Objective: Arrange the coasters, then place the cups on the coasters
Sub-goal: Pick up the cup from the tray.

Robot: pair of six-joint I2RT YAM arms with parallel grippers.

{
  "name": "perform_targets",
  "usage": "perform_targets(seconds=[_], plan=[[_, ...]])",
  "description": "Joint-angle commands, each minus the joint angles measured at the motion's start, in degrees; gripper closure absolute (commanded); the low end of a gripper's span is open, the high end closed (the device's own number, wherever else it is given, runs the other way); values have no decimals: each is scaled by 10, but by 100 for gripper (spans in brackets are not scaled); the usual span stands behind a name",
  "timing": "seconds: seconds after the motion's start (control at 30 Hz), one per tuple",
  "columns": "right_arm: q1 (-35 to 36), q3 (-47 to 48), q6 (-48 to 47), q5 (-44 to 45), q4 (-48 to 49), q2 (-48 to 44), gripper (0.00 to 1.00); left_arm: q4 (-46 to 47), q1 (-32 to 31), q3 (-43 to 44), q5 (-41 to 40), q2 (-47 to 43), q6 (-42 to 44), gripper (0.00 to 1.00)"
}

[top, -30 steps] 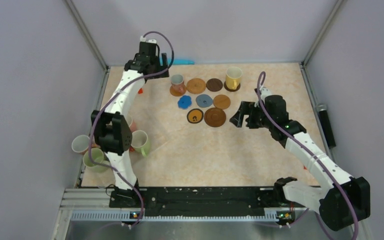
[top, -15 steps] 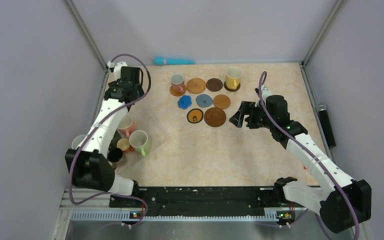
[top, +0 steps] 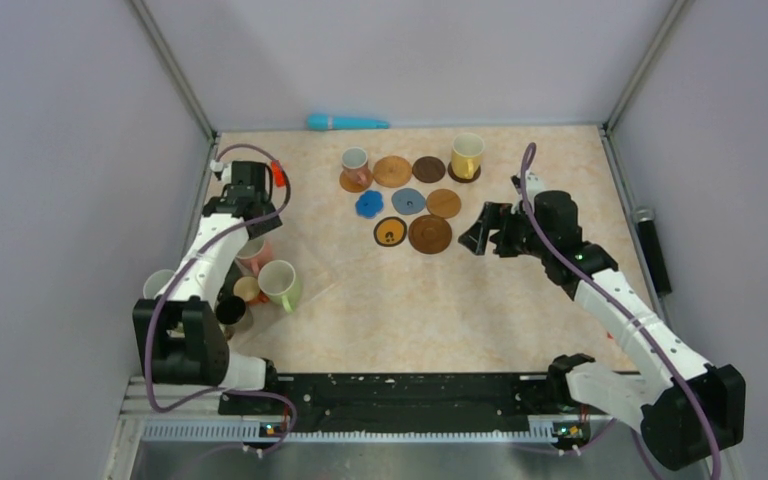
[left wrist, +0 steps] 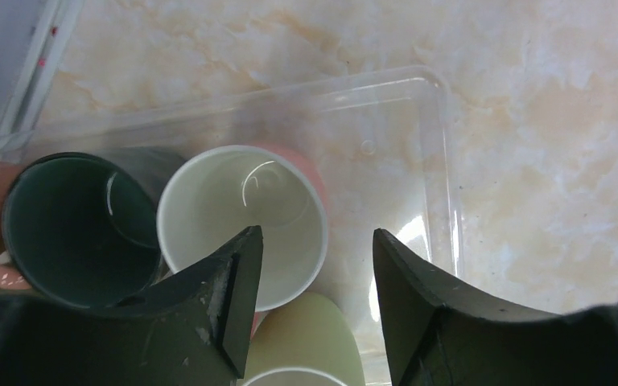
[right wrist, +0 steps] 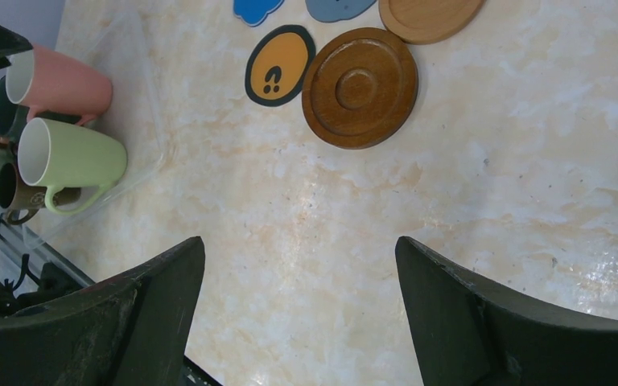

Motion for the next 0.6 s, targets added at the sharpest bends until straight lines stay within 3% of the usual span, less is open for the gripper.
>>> perform_targets(seconds=[0.0, 0.3, 0.57], plan=[[5, 8, -3, -4, 16, -23, 13, 4, 2, 10, 30, 40, 8, 44], [4, 1, -5, -1, 14, -32, 13, -25, 2, 33, 44, 89, 22, 58], [4, -2, -5, 0, 13, -35, 13, -37, 1, 37, 43, 91, 32, 77]])
